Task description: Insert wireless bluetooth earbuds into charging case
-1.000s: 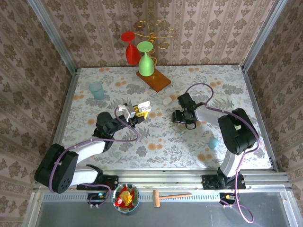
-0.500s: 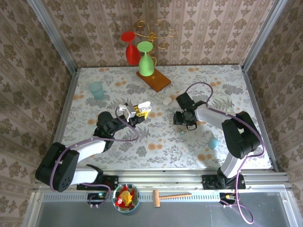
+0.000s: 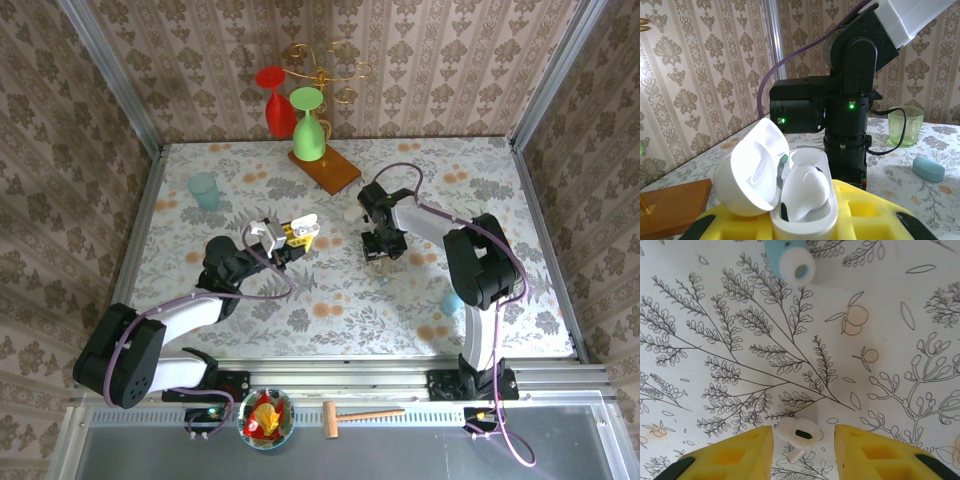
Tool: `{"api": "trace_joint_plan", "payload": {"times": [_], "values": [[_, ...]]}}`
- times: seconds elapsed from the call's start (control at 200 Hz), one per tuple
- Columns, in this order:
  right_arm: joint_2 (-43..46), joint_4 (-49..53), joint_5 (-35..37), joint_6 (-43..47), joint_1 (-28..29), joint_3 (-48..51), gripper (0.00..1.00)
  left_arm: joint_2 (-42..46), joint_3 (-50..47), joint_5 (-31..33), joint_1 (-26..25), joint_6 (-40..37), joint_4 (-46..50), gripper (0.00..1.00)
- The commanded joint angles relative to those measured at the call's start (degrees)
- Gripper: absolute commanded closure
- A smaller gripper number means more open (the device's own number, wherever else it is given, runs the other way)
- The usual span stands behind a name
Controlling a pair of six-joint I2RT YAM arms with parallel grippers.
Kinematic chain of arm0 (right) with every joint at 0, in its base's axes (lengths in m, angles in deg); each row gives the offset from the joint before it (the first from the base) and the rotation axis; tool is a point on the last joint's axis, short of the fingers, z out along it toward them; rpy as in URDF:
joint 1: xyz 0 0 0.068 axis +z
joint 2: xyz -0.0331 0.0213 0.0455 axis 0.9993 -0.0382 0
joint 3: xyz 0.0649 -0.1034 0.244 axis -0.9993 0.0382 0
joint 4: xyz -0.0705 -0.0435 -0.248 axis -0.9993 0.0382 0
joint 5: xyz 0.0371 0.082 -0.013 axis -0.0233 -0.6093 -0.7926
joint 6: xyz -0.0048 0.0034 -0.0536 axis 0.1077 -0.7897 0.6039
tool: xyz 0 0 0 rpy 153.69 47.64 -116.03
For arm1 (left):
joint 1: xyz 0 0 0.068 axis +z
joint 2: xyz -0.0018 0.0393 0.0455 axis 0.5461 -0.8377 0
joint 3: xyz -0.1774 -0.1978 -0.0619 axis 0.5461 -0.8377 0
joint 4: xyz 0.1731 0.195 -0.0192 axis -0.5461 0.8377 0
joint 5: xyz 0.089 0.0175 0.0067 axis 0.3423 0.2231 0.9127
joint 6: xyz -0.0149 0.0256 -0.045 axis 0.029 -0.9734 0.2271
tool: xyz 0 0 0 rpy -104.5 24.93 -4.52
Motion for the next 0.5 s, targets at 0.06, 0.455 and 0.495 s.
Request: {"api": "trace_joint_plan", "payload": {"times": [0.06,0.455,0.495], "values": [[-2.97,5.60,-2.63,4.72,-0.20,-3.45,0.63,0.34,1.55,-0.08,-0.25,-1.35,-0.08,0.99],[-5.93,6.27,-2.90,5.39,-0.38,-4.69,0.69,0.36,1.82,-0.06,-0.08,-1.40,0.44,0.99],[-5.98,6.09,-2.74,5.39,-0.38,-4.60,0.71,0.29,1.95,-0.03,-0.10,-1.35,0.45,0.99]]}}
